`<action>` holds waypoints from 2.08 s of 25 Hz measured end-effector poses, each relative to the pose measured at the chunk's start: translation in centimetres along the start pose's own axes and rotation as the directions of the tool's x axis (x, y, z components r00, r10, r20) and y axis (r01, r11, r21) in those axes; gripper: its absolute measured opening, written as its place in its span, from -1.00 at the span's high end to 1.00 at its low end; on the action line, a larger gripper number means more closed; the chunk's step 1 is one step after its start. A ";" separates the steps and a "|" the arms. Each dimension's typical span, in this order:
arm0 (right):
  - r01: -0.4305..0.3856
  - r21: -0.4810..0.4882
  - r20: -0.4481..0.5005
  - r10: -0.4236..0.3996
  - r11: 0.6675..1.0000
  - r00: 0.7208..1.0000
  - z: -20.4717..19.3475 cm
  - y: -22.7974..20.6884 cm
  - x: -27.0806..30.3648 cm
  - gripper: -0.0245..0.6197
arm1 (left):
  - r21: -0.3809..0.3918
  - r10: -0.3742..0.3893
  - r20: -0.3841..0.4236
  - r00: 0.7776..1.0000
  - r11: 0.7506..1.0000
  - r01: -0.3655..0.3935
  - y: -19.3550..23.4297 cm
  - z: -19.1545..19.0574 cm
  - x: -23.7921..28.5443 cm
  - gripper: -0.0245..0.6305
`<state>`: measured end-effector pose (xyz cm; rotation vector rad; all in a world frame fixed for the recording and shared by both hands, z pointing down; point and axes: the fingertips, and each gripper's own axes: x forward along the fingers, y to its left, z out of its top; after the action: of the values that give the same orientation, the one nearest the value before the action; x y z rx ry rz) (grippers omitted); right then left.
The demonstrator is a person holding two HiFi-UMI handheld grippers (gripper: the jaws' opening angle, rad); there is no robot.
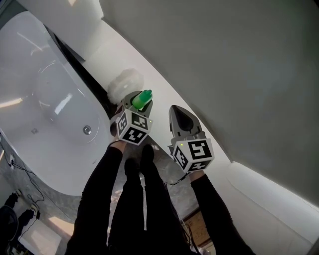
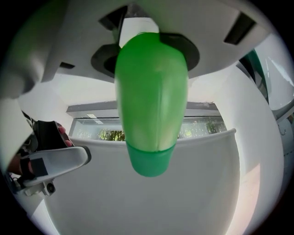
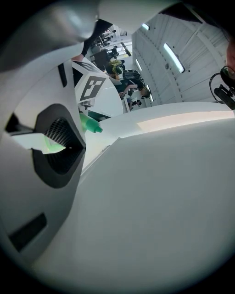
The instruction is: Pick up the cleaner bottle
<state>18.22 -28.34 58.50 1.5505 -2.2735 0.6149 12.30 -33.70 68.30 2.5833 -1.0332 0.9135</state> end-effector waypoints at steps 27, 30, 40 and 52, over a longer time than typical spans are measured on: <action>-0.033 -0.057 0.041 0.035 0.998 0.999 5.4 3.4 -0.7 0.92 | -0.024 0.054 0.087 0.995 0.998 -0.052 2.3 5.9 -5.8 0.34; -0.040 -0.067 0.054 0.043 0.997 0.998 6.9 4.4 -1.3 0.92 | -0.040 0.077 0.105 0.991 0.997 -0.073 3.3 7.3 -8.0 0.34; -0.120 -0.128 0.086 0.132 0.985 0.988 10.9 10.1 -2.1 0.92 | -0.094 0.183 0.127 0.975 0.981 -0.171 7.0 8.7 -16.1 0.34; -0.203 -0.200 0.091 0.224 0.959 0.970 12.4 17.1 -2.9 0.92 | -0.163 0.281 0.107 0.954 0.951 -0.262 9.3 5.4 -24.7 0.34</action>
<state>3.03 -26.96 43.61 1.2904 -2.5239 0.3579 -5.34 -29.10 48.49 2.4427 -1.4638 0.7021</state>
